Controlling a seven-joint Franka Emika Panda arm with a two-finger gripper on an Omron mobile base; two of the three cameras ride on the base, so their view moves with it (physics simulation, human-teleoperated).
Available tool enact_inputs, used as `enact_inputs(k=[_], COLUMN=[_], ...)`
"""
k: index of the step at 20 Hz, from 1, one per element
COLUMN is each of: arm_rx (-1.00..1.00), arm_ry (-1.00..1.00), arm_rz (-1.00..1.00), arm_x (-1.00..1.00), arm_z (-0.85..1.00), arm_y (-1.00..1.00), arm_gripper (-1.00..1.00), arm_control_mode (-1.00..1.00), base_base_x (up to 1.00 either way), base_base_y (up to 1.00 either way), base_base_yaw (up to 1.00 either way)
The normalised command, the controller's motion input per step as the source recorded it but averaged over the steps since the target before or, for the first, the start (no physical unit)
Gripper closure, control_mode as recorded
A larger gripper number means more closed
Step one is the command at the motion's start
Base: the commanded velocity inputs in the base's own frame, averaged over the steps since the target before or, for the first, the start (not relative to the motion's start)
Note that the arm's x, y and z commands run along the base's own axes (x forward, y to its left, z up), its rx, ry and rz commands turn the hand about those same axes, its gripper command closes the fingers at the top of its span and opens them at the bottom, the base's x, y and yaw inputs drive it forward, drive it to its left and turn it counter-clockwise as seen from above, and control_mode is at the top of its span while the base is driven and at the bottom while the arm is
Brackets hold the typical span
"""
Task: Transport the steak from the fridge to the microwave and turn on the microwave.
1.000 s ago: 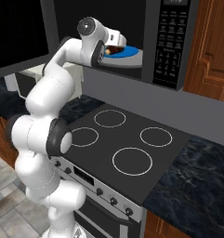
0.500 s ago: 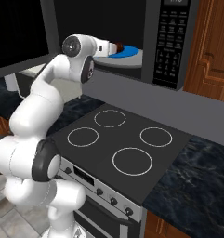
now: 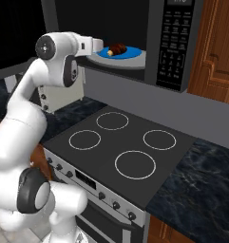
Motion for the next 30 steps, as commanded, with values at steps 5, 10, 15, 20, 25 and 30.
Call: enact_inputs(k=[5, 10, 15, 20, 25, 30], arm_rx=[-0.04, -0.01, -0.05, -0.07, -0.09, -0.12], arm_ry=[-0.03, -0.02, 0.0, 0.04, 0.0, 0.0], arm_rz=[0.0, 0.0, 0.0, 0.07, 0.06, 0.02], arm_x=[-1.0, -1.0, -1.0, -0.98, -0.88, -0.91], arm_z=[0.06, 0.0, 0.14, 0.46, 0.26, 0.11], arm_y=[0.17, 0.02, 0.18, 0.37, 0.41, 0.51], arm_gripper=[-1.0, -1.0, -1.0, -1.0, -1.0, -1.0], arm_control_mode=[-1.0, -1.0, -1.0, -1.0, -1.0, -1.0], base_base_x=[0.0, 0.0, 0.0, 0.0, 0.0, 0.0], base_base_y=[0.0, 0.0, 0.0, 0.0, 0.0, 0.0], base_base_yaw=[0.0, 0.0, 0.0, 0.0, 0.0, 0.0])
